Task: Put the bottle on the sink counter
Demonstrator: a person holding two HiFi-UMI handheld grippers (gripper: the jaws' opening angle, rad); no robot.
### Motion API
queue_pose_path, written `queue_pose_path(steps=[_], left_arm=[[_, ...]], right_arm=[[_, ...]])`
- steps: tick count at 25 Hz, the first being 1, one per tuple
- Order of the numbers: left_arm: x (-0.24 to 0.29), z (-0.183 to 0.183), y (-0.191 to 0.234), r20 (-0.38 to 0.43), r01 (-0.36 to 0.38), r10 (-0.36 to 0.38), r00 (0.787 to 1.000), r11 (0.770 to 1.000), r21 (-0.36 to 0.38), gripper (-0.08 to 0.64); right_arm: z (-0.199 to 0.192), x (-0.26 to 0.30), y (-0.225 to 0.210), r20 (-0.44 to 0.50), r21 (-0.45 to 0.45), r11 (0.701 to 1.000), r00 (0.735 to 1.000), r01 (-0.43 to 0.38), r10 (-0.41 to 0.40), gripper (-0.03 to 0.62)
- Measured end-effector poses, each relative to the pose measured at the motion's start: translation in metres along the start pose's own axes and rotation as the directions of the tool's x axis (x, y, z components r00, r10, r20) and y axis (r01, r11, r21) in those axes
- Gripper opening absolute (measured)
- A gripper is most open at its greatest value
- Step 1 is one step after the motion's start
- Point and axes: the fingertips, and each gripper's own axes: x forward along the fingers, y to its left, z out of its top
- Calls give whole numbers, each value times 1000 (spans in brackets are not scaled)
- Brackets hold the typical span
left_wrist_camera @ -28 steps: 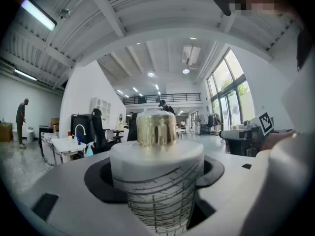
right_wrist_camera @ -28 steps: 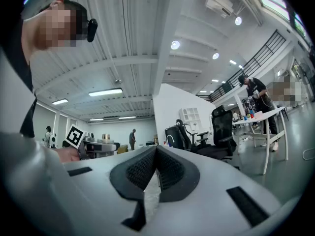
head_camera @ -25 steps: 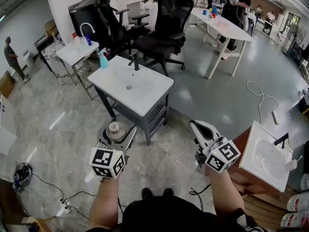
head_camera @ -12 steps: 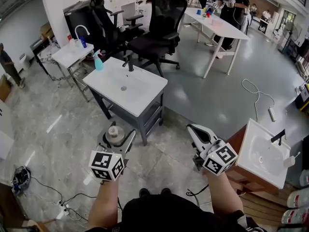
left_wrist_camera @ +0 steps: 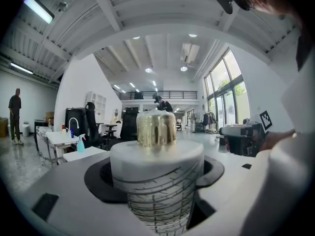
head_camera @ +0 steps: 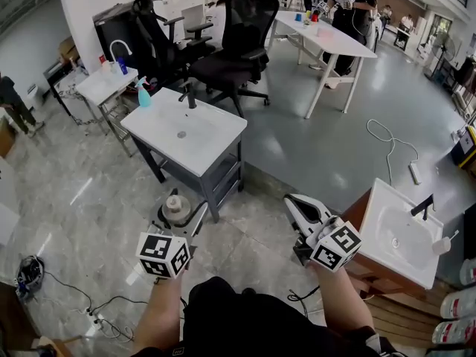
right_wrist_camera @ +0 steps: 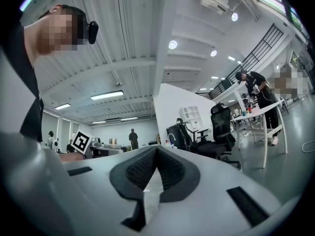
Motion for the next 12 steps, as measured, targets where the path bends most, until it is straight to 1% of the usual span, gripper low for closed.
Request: queue_pose_path(steps=[6,12], left_arm=[[15,-7,0,-16,4,-4,1000,1000,-4,336],[42,-12,20,-26,2,-2,1000,1000,-20,336]], right_arm=[[-11,6,-13,-20,30,1000,1000,-2,2,14],[-17,28,-32,-43,44,999,999,3,-1,14]])
